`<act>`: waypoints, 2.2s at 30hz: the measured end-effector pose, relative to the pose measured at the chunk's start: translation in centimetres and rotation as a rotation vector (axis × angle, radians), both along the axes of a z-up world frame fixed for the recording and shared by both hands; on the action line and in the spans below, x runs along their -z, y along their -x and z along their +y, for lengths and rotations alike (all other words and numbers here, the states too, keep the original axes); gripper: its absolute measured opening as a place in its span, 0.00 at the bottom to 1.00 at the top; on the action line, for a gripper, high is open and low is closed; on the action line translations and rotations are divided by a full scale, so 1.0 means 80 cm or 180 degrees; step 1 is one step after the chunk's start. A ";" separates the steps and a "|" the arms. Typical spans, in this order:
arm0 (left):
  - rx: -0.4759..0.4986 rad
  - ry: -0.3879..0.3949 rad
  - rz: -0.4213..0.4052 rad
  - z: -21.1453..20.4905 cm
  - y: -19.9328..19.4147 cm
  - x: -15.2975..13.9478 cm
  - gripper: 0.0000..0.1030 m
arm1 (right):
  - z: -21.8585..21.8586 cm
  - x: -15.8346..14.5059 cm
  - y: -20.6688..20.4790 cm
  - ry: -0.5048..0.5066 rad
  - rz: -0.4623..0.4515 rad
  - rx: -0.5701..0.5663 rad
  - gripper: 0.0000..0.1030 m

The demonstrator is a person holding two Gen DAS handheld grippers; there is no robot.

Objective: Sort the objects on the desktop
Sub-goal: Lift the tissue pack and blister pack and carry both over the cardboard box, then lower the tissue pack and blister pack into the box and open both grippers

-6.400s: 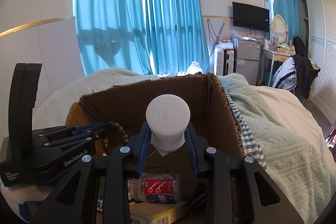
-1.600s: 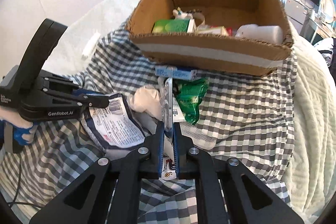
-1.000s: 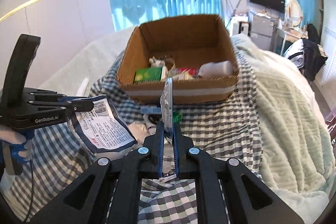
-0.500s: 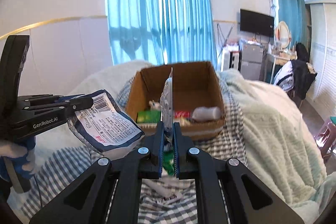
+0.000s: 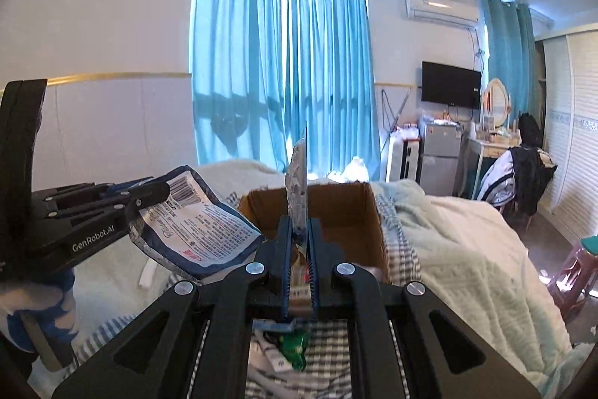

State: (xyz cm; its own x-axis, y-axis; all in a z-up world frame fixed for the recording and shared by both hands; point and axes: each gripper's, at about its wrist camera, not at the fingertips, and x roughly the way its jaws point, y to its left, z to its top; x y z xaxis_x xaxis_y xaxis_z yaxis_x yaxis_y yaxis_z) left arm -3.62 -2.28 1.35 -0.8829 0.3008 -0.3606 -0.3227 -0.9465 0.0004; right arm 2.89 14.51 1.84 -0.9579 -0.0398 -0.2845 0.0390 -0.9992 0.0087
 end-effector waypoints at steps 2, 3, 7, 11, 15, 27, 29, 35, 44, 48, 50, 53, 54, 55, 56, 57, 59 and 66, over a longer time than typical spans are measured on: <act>-0.0006 -0.0021 0.0018 0.001 0.005 -0.003 0.10 | 0.001 -0.006 0.004 0.0004 0.0047 0.0006 0.07; -0.0006 -0.0029 0.0020 0.002 0.008 -0.004 0.10 | 0.002 -0.007 0.007 0.0011 0.0060 0.0006 0.07; -0.0006 -0.0033 0.0044 0.004 0.018 -0.007 0.10 | 0.005 -0.014 0.018 0.0011 0.0099 0.0000 0.07; -0.0021 -0.0031 0.0054 0.008 0.031 -0.005 0.10 | 0.008 -0.015 0.032 0.0015 0.0103 -0.0007 0.07; -0.0027 -0.0025 0.0038 0.011 0.049 0.000 0.10 | 0.011 -0.011 0.045 0.0030 0.0087 -0.0005 0.07; -0.0096 0.0011 -0.0084 0.027 0.106 0.030 0.10 | 0.025 0.014 0.099 0.0049 -0.0029 0.0001 0.07; -0.0103 0.0019 -0.0114 0.029 0.115 0.036 0.10 | 0.024 0.020 0.110 0.0047 -0.0056 0.0000 0.07; -0.0111 0.0053 -0.0221 0.038 0.142 0.060 0.10 | 0.028 0.040 0.148 0.0041 -0.0171 -0.0016 0.07; -0.0147 0.0135 -0.0382 0.047 0.189 0.098 0.10 | 0.035 0.081 0.201 0.0074 -0.0356 -0.0040 0.07; -0.0152 0.0176 -0.0478 0.051 0.208 0.117 0.10 | 0.036 0.098 0.225 0.0075 -0.0442 -0.0046 0.07; -0.0150 0.0202 -0.0511 0.054 0.215 0.125 0.10 | 0.039 0.106 0.234 0.0075 -0.0483 -0.0042 0.07; -0.0148 0.0251 -0.0591 0.061 0.226 0.139 0.10 | 0.041 0.119 0.249 0.0067 -0.0581 -0.0031 0.07; -0.0149 0.0269 -0.0624 0.063 0.230 0.144 0.10 | 0.042 0.122 0.253 0.0060 -0.0610 -0.0026 0.07; -0.0149 0.0279 -0.0651 0.064 0.233 0.148 0.10 | 0.043 0.127 0.257 0.0053 -0.0644 -0.0020 0.07; -0.0142 0.0291 -0.0681 0.065 0.236 0.152 0.10 | 0.044 0.132 0.260 0.0052 -0.0675 -0.0019 0.07; -0.0134 0.0308 -0.0705 0.067 0.238 0.156 0.10 | 0.045 0.135 0.263 0.0050 -0.0699 -0.0016 0.07; -0.0118 0.0354 -0.0752 0.070 0.243 0.163 0.10 | 0.046 0.143 0.269 0.0038 -0.0746 0.0000 0.07; -0.0147 0.0469 -0.0848 0.074 0.262 0.164 0.29 | 0.050 0.159 0.285 -0.0008 -0.0865 0.0089 0.07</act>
State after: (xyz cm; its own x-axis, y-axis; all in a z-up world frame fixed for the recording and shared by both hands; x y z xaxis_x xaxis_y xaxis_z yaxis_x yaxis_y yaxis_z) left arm -24.57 3.61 -11.80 -0.7628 0.1898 -0.6181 -0.2865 -0.9562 0.0599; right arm -19.92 18.51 -10.86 -0.8470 -0.0134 -0.5314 0.0079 -0.9999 0.0127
